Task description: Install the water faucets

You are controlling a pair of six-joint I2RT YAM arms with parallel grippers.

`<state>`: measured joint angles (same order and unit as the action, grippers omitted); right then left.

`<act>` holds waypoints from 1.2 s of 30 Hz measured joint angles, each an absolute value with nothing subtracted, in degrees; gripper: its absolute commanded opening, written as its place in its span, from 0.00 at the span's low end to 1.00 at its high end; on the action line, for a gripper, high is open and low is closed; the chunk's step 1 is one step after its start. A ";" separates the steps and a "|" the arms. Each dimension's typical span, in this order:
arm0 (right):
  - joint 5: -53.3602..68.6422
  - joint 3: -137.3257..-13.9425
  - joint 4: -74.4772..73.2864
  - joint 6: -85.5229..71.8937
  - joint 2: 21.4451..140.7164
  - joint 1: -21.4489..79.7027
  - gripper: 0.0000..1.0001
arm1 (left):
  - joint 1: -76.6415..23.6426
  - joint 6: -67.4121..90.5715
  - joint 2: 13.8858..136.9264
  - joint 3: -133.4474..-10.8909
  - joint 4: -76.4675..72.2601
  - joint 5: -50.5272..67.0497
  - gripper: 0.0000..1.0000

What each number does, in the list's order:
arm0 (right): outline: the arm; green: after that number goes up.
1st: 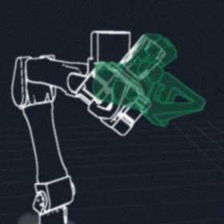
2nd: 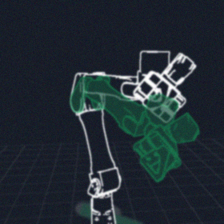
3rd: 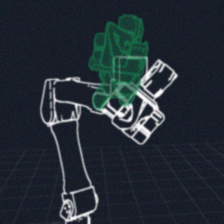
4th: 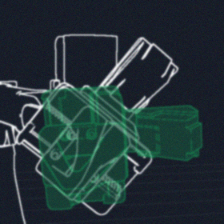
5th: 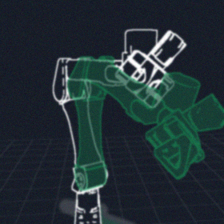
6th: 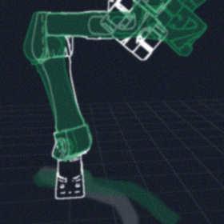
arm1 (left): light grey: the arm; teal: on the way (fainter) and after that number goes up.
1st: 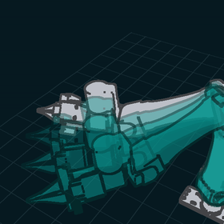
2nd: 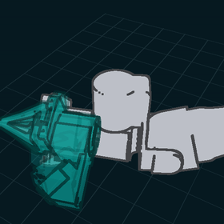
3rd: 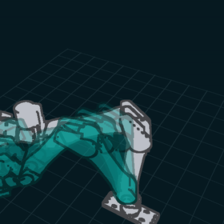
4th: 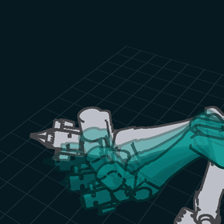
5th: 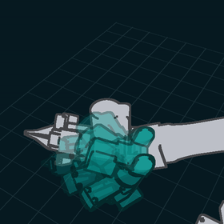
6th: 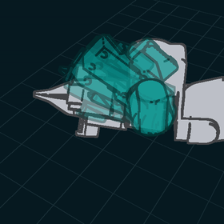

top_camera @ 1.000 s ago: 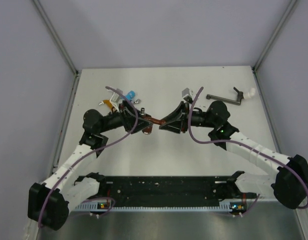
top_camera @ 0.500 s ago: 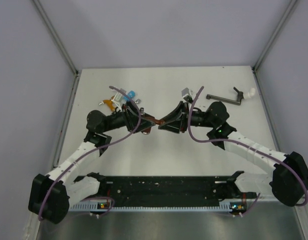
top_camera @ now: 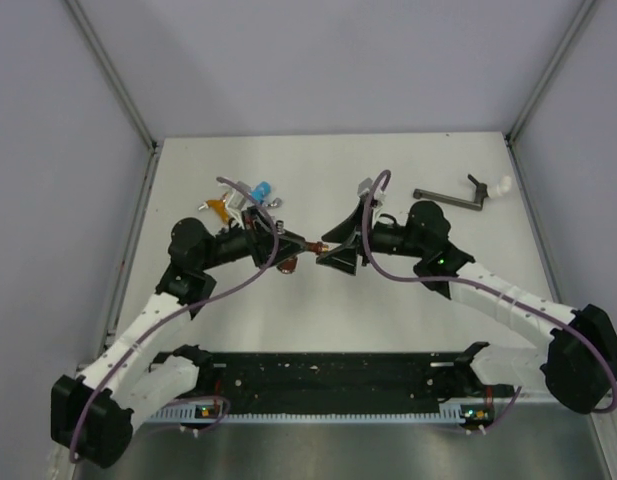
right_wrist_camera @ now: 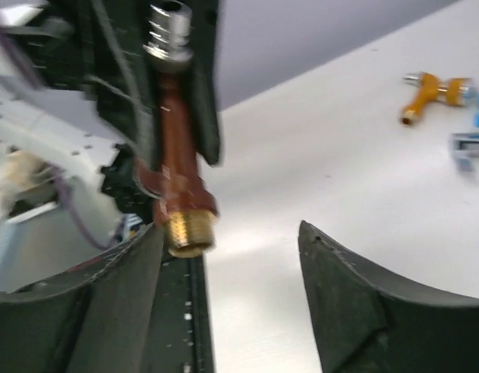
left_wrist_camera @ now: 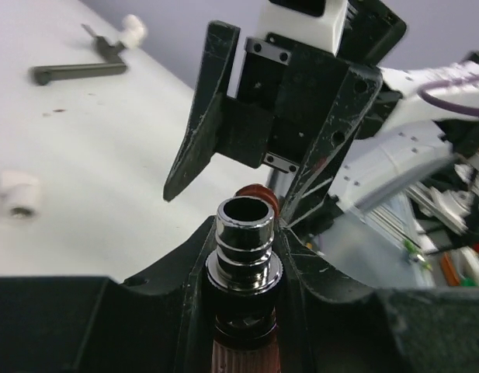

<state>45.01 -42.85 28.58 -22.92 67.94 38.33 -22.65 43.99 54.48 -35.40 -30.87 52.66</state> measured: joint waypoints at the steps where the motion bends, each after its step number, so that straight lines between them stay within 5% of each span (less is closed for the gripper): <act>1: 43.00 -43.29 25.61 -21.54 67.90 38.11 0.80 | -22.65 41.21 52.69 -36.40 -25.61 50.33 0.00; 5: 34.28 -45.45 14.59 -17.87 67.85 36.40 0.87 | -22.20 29.82 44.84 -42.02 -6.22 36.07 0.00; 15: 13.13 -60.86 -7.57 -13.34 83.61 28.73 0.77 | -20.78 16.34 32.16 -44.16 15.57 1.85 0.00; 27: 0.97 -84.82 -24.93 -10.66 112.66 28.71 0.52 | -20.78 12.69 30.87 -41.56 21.74 -5.19 0.00; 36: -0.89 -83.40 -30.17 -11.53 114.74 29.52 0.49 | -20.78 11.99 30.85 -41.56 21.76 -5.78 0.00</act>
